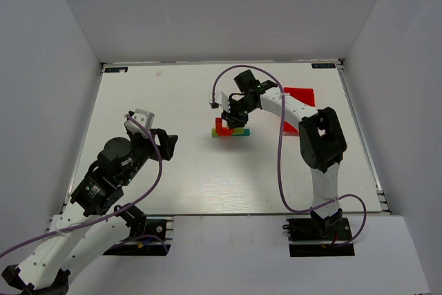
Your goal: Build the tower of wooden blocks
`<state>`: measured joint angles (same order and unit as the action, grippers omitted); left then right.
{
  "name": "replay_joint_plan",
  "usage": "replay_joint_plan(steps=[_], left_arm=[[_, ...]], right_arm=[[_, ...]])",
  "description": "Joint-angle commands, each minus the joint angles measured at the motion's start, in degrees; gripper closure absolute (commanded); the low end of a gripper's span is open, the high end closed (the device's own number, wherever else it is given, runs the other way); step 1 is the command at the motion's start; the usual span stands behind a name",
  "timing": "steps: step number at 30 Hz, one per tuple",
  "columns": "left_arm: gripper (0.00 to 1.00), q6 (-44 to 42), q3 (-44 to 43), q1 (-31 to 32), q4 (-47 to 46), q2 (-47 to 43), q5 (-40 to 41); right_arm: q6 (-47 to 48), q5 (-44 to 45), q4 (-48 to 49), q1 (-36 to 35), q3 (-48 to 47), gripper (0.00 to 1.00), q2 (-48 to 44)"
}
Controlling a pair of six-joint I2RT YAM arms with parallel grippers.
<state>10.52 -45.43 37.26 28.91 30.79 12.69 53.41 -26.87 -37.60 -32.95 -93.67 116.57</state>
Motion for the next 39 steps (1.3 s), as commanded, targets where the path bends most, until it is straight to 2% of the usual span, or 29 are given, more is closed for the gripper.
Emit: replay_joint_plan(steps=[1,5,12,18,22,24,30,32,39], left_arm=[[0.22,-0.24,-0.01,-0.17,-0.08,-0.38,-0.21],[0.22,-0.24,-0.01,-0.17,-0.08,-0.38,-0.21],[0.22,-0.24,-0.01,-0.17,-0.08,-0.38,-0.21],[0.22,-0.24,-0.01,-0.17,-0.08,-0.38,-0.21],[0.22,-0.24,-0.01,-0.17,-0.08,-0.38,-0.21],[0.22,-0.24,-0.01,-0.17,-0.08,-0.38,-0.21],[0.22,-0.24,-0.01,-0.17,-0.08,-0.38,-0.21],[0.22,-0.24,-0.01,-0.17,-0.08,-0.38,0.31],[0.22,-0.24,-0.01,-0.17,-0.08,-0.38,0.32]], right_arm=[[0.47,-0.99,-1.07,0.17,-2.31,0.9,0.59],[0.38,-0.9,-1.15,0.25,-2.31,0.79,0.76],[0.47,-0.9,-1.07,0.08,-2.31,0.69,0.5],[0.47,-0.9,-1.15,0.17,-2.05,0.56,0.23],[0.65,-0.99,-1.07,0.17,-1.96,0.3,-0.12],[0.65,-1.16,-1.07,0.25,-1.69,0.3,-0.03],[0.82,-1.25,-1.07,-0.01,-1.52,0.2,-0.91],[0.73,-1.17,-0.98,0.16,-1.43,0.1,-1.08],[0.56,0.33,0.43,0.43,0.24,0.1,-3.81]])
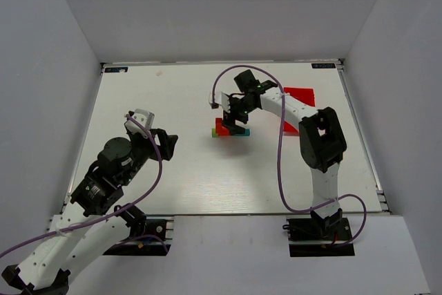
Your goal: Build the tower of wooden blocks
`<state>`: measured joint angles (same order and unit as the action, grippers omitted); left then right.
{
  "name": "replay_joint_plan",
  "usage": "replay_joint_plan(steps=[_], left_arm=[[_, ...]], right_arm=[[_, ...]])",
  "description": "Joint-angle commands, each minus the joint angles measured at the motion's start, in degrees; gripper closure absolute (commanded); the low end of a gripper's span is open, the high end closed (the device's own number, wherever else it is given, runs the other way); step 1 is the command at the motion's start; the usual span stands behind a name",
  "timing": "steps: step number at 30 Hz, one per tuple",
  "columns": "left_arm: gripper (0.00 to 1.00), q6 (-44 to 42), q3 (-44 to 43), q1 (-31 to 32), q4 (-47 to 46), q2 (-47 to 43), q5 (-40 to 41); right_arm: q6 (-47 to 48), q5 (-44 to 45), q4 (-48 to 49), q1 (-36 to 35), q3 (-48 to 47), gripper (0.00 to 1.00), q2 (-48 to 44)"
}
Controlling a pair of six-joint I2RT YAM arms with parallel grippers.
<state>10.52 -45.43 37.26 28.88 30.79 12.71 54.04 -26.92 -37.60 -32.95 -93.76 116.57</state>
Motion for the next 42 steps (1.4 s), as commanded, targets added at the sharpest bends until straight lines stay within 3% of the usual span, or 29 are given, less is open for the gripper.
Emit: replay_joint_plan(steps=[1,16,22,25,29,32,36,40,42], left_arm=[[0.22,-0.24,-0.01,-0.17,-0.06,-0.38,0.3],[0.22,-0.24,0.51,-0.17,-0.06,0.15,1.88],[0.16,-0.94,0.52,-0.17,-0.06,2.34,0.57],[0.0,-2.34,1.04,-0.17,-0.66,3.49,-1.71],[0.0,-3.57,1.57,-0.17,-1.19,4.81,-3.13],[0.0,-4.1,1.57,-0.17,-1.2,5.95,-3.74],[0.0,-4.72,1.57,-0.17,-2.42,6.48,-4.88],[0.0,-5.87,2.1,-0.17,-2.96,7.1,-5.41],[0.0,-5.87,2.1,-0.17,-2.96,7.8,-5.41]], right_arm=[[0.01,0.46,0.43,0.6,1.02,0.1,-4.16],[-4.11,7.66,10.17,4.03,16.93,0.1,-20.15],[-16.94,13.46,17.47,5.35,21.51,0.1,-24.29],[-24.66,15.31,18.09,5.96,21.95,0.1,-26.65],[-32.65,18.81,27.1,6.14,27.04,0.1,-35.77],[-38.21,24.96,36.79,5.62,37.12,0.1,-44.12],[-40.23,29.81,41.03,5.97,43.21,0.1,-50.03],[-42.88,28.33,39.28,6.14,46.55,0.1,-53.11],[-41.39,21.41,37.7,6.23,47.08,0.1,-54.69]])
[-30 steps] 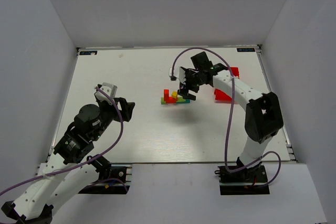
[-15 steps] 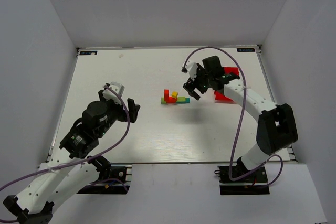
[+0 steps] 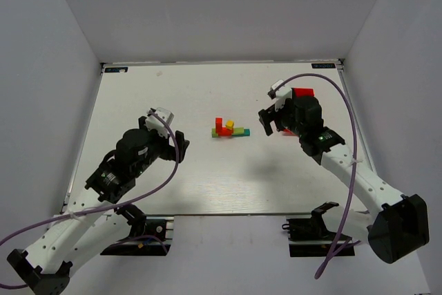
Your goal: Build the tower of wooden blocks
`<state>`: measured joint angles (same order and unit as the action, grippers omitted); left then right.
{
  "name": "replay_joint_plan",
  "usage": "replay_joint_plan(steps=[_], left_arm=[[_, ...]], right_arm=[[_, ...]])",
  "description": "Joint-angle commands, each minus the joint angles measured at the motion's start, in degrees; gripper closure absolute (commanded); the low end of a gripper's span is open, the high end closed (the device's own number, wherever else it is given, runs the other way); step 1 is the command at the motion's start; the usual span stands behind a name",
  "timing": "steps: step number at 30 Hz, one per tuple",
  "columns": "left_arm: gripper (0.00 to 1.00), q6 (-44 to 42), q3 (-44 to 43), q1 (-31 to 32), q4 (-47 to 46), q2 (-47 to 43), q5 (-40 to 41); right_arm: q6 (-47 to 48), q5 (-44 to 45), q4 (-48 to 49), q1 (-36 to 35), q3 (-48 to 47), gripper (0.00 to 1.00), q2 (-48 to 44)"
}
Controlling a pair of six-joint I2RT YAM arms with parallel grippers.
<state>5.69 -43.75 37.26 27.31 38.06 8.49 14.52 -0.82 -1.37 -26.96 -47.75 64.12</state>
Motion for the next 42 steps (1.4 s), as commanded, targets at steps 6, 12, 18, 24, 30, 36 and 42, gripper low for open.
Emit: replay_joint_plan(steps=[6,12,18,24,30,36,42], left_arm=[[0.0,-1.56,0.94,-0.17,-1.38,1.14,-1.2],[0.0,-1.56,0.94,-0.17,-1.91,2.27,-2.33],[0.0,-1.56,0.94,-0.17,-1.38,2.81,-2.34],[0.0,-1.56,0.42,-0.17,-0.33,0.78,-3.48],[0.0,-1.04,-0.11,-0.17,-0.33,-1.76,-6.12],[0.0,-0.51,-0.11,-0.17,0.2,-3.43,-7.17],[0.0,-0.51,-0.11,-0.17,0.2,-4.75,-7.17]], right_arm=[[-1.08,-10.61,-0.66,0.15,2.04,0.1,-3.03],[12.59,-17.89,-4.17,-0.02,2.74,0.1,-2.51],[28.42,-29.32,-11.72,-1.6,-2.34,0.27,5.48],[33.98,-30.2,-11.99,-2.57,-9.1,0.32,17.87],[34.69,-31.87,-12.34,-2.84,-14.74,0.22,25.6],[36.1,-34.95,-14.36,-2.75,-21.85,0.19,33.95],[35.84,-35.92,-16.65,-2.66,-25.98,0.18,38.27]])
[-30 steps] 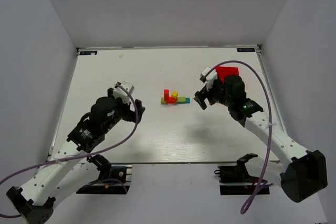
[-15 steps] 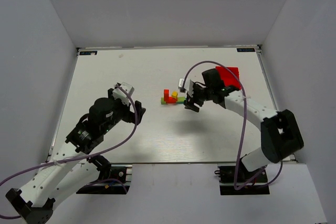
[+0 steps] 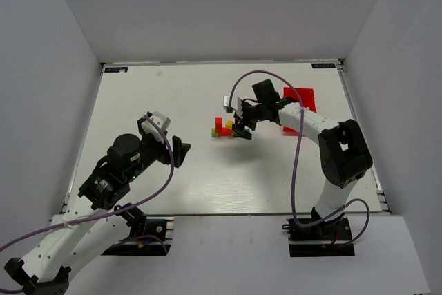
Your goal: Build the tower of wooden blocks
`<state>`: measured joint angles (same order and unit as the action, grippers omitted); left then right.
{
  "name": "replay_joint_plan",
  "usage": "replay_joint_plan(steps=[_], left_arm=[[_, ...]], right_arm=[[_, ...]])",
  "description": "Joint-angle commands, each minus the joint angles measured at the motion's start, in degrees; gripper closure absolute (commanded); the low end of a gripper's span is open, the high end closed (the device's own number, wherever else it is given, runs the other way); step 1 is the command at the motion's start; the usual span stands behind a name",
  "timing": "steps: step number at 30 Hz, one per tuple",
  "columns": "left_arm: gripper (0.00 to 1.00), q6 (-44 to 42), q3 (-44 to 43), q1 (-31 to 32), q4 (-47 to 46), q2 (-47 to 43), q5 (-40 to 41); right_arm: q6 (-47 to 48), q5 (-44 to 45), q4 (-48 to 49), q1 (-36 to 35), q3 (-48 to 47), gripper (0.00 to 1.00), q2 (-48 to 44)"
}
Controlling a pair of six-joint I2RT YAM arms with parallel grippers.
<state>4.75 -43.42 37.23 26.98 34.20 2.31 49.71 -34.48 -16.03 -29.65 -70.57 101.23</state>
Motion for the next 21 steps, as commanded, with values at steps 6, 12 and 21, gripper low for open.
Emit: replay_joint_plan(steps=[6,12,21], left_arm=[[0.0,0.43,-0.44,-0.14,0.53,-1.41,-1.51],[0.0,0.43,-0.44,-0.14,0.53,-1.41,-1.51],[0.0,0.43,-0.44,-0.14,1.05,-1.41,-1.51]], right_arm=[[-2.34,-1.3,-1.99,-0.06,-4.49,0.14,2.83],[-5.5,-0.15,1.0,-0.41,-4.58,0.14,3.62],[-9.1,1.96,4.34,-0.5,-3.88,0.19,4.15]])
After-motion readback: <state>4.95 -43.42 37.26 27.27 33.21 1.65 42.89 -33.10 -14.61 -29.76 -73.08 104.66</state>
